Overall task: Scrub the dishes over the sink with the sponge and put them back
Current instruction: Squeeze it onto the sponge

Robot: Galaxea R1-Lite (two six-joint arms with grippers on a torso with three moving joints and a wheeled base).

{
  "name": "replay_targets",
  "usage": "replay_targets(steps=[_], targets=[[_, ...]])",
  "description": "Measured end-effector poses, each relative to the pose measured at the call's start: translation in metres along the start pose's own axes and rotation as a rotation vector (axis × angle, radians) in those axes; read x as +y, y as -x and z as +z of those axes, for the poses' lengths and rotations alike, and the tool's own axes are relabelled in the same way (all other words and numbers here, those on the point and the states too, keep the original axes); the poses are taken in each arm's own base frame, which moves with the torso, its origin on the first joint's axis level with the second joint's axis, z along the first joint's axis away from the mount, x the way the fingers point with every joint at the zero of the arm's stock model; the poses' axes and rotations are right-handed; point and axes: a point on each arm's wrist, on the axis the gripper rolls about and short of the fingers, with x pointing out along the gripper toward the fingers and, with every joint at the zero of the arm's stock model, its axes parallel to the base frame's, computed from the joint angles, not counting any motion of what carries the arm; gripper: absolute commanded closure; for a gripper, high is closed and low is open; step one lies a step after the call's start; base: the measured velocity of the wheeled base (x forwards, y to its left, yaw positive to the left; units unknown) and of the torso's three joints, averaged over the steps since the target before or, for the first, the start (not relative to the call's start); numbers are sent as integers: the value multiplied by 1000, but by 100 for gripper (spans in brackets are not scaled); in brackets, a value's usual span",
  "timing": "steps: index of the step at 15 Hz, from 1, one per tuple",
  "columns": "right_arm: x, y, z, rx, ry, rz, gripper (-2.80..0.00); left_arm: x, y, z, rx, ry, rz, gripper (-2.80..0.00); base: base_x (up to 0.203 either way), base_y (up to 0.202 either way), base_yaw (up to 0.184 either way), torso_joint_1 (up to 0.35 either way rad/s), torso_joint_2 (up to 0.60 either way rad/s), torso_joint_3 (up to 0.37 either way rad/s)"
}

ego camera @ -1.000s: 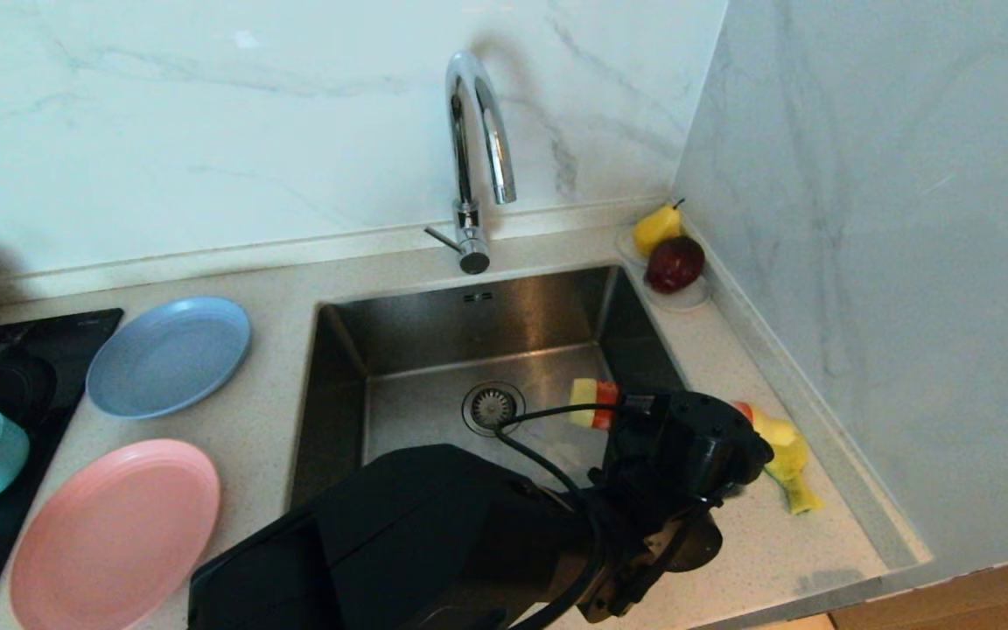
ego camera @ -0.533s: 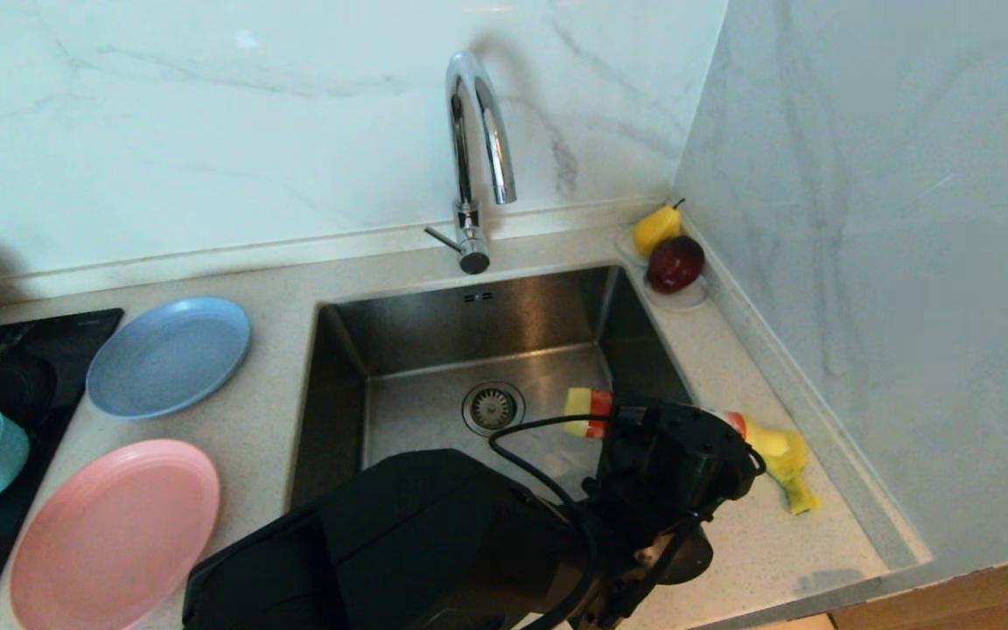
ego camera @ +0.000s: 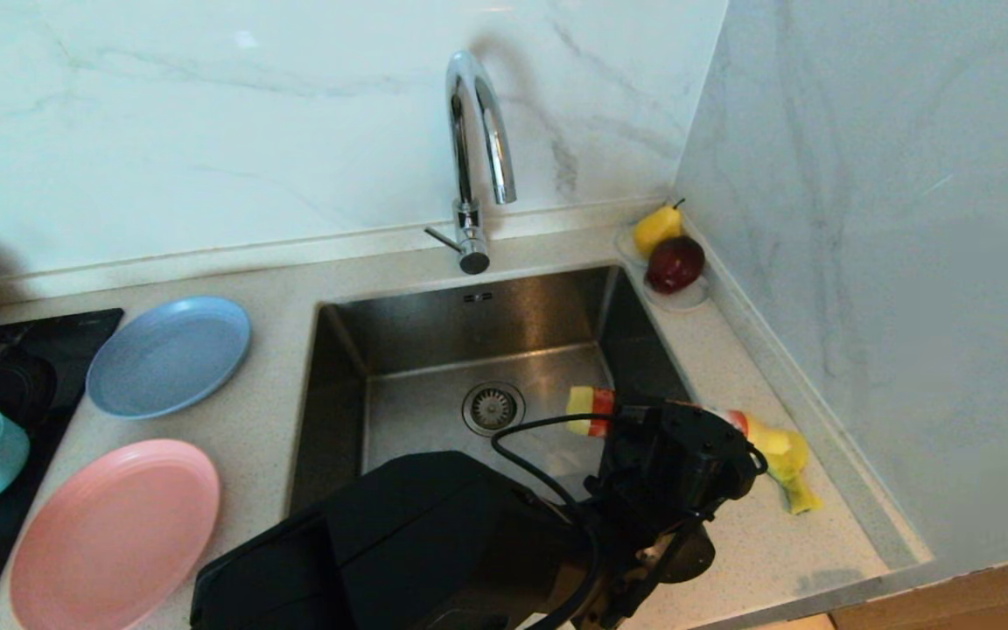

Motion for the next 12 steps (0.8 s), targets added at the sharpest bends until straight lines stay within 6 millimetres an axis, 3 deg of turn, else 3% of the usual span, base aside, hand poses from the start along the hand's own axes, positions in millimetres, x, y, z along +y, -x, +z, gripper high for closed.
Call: replay_targets(steps=[12], targets=[[0,0,0,0,0,0,0,-10,-6,10,-3,9,28,0,0,0,0,0,0,0]])
